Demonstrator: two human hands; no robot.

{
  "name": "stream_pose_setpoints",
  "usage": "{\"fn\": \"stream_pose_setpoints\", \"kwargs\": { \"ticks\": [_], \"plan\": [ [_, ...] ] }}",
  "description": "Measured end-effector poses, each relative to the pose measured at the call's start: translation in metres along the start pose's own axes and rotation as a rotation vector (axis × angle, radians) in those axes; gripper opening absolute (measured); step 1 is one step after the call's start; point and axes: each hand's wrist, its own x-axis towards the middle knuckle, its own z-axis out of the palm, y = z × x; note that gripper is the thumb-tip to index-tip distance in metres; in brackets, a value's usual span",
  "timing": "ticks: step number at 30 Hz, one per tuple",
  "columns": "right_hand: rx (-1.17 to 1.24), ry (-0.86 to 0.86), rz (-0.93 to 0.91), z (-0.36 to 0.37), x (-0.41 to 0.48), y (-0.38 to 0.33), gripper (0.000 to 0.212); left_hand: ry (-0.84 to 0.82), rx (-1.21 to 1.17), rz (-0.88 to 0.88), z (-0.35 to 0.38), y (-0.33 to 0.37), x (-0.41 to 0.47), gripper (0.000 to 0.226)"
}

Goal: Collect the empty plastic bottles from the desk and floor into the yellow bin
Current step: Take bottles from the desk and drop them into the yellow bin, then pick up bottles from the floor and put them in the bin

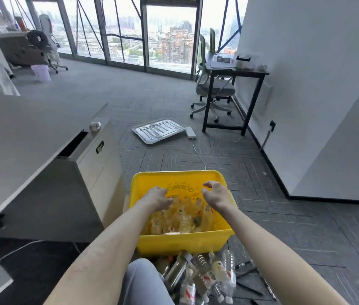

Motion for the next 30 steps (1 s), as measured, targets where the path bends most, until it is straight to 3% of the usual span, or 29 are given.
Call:
{"fn": "stream_pose_setpoints", "kwargs": {
  "ticks": [11, 18, 30],
  "plan": [
    [-0.008, -0.168, -0.272, 0.068, -0.06, -0.077, 0.038, 0.1, -0.028, -0.255, -0.031, -0.09, -0.119, 0.052],
    [-0.203, -0.333, -0.511, 0.118, -0.14, -0.115, 0.039, 0.163, -0.018, -0.422, -0.015, -0.15, -0.227, 0.052],
    [-0.303, -0.46, -0.847, 0.151, -0.268, -0.12, 0.028, 0.361, -0.154, -0.563, 0.045, -0.159, -0.381, 0.045]
  ]
}}
